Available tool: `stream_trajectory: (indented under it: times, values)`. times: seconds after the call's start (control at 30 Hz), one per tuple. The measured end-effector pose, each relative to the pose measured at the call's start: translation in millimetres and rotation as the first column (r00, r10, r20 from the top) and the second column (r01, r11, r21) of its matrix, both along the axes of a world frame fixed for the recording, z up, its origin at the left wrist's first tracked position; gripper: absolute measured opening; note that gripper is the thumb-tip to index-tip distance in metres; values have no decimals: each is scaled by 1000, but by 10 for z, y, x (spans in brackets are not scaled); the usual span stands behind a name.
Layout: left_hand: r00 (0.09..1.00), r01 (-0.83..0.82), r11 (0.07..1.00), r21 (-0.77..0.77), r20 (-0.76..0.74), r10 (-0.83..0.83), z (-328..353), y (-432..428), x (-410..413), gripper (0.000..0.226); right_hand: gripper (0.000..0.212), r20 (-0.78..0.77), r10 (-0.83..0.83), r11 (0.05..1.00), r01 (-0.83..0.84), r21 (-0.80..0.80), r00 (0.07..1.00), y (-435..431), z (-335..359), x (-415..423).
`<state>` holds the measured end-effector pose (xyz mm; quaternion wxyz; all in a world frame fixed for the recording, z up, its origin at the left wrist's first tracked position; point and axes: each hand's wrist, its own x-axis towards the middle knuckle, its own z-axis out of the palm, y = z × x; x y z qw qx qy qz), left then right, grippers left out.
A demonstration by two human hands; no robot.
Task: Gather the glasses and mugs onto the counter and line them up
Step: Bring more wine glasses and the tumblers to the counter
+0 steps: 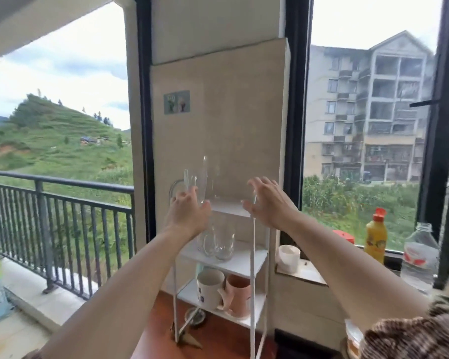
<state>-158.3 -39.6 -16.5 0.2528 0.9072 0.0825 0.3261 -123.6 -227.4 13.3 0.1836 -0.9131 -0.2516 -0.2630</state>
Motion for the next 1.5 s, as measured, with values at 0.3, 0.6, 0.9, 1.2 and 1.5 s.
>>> stream_trajectory:
  times: [0.3, 0.6, 0.9, 1.2, 1.5]
  values:
    - [985, 171, 944, -282, 48, -164, 320, 986, 1221, 71, 58, -153, -66, 966, 102, 240, 986, 1113, 394, 1242]
    - [923, 367, 824, -431, 56, -381, 383, 1206, 1929, 91, 62, -397, -15, 795, 251, 552, 918, 1664, 606, 2253]
    - [739, 584, 548, -599, 114, -664, 418, 1245, 2169, 34, 55, -477, 90, 711, 279, 645, 874, 1782, 558, 2477]
    - [845, 508, 558, -656, 253, -471, 366, 1157, 2075, 32, 49, -357, 19, 642, 263, 721, 934, 1551, 468, 2223]
    - [793, 609, 545, -576, 435, -426, 587, 758, 1403, 51, 31, -186, 108, 493, 110, 863, 977, 837, 697, 1241]
